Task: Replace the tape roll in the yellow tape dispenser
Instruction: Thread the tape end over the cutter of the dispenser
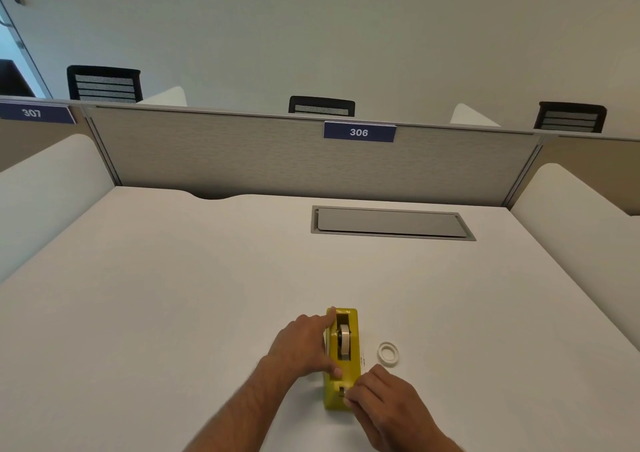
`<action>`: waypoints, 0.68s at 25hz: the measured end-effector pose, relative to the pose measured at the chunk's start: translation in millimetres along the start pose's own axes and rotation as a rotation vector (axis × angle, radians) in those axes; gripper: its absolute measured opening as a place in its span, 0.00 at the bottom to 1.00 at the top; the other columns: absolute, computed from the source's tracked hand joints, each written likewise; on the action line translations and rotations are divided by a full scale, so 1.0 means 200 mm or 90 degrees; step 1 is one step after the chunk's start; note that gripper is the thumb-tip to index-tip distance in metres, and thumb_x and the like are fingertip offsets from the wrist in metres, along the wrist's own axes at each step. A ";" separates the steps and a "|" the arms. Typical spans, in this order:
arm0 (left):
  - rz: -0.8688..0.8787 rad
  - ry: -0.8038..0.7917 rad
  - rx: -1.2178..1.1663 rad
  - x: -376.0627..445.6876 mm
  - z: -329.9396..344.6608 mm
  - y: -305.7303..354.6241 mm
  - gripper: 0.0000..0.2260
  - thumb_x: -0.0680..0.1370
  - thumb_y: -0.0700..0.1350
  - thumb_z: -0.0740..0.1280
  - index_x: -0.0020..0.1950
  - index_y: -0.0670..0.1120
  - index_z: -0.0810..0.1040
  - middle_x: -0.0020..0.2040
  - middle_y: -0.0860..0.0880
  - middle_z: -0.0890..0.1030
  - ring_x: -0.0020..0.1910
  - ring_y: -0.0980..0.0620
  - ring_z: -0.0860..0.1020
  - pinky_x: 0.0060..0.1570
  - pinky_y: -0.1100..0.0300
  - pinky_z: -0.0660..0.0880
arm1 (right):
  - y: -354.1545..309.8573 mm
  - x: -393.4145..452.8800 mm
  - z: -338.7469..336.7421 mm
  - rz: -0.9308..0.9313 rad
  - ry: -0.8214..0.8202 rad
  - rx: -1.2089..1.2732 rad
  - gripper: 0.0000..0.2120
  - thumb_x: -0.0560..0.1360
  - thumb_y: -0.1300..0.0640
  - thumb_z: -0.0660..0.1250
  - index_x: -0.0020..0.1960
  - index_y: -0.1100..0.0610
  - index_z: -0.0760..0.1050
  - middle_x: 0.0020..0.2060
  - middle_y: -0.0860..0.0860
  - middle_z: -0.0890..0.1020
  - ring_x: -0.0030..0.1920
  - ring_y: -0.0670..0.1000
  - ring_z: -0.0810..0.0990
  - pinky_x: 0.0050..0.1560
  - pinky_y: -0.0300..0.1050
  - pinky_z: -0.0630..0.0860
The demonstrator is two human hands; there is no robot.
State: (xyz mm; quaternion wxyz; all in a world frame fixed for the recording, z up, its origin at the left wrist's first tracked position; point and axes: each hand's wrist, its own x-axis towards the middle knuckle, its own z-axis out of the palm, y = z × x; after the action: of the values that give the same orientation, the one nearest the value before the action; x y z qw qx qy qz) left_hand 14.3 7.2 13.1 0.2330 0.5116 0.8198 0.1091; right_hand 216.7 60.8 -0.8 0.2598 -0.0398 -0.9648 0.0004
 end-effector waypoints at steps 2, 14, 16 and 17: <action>-0.002 0.001 0.002 0.00 0.00 0.00 0.52 0.63 0.62 0.78 0.79 0.55 0.52 0.63 0.47 0.79 0.59 0.47 0.78 0.58 0.52 0.78 | 0.00 -0.01 0.01 -0.002 -0.002 -0.009 0.17 0.82 0.49 0.58 0.42 0.52 0.82 0.36 0.47 0.83 0.34 0.47 0.77 0.34 0.36 0.76; -0.015 0.005 -0.006 0.00 0.02 -0.01 0.52 0.63 0.63 0.78 0.78 0.57 0.53 0.63 0.48 0.79 0.57 0.47 0.79 0.56 0.52 0.79 | 0.01 -0.08 0.07 -0.068 -0.036 -0.047 0.08 0.72 0.47 0.73 0.46 0.50 0.82 0.34 0.47 0.82 0.30 0.47 0.74 0.30 0.35 0.74; -0.015 0.003 -0.005 0.00 0.02 -0.01 0.52 0.62 0.63 0.78 0.78 0.57 0.53 0.63 0.48 0.79 0.57 0.47 0.78 0.56 0.52 0.79 | 0.01 -0.09 0.07 -0.061 -0.021 -0.042 0.06 0.73 0.48 0.71 0.47 0.50 0.81 0.34 0.47 0.81 0.30 0.47 0.73 0.30 0.35 0.73; -0.015 0.004 -0.004 -0.01 0.02 -0.01 0.52 0.62 0.63 0.78 0.78 0.57 0.53 0.63 0.48 0.79 0.57 0.48 0.78 0.56 0.52 0.79 | 0.01 -0.09 0.07 -0.054 -0.020 -0.040 0.06 0.73 0.48 0.71 0.46 0.50 0.81 0.33 0.47 0.81 0.30 0.47 0.73 0.30 0.35 0.73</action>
State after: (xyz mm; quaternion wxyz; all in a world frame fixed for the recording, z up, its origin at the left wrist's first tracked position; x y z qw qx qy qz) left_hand 14.9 5.1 9.7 0.2336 0.5011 0.8259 0.1105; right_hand 224.4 61.2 -22.0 0.2427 -0.0068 -0.9692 -0.0403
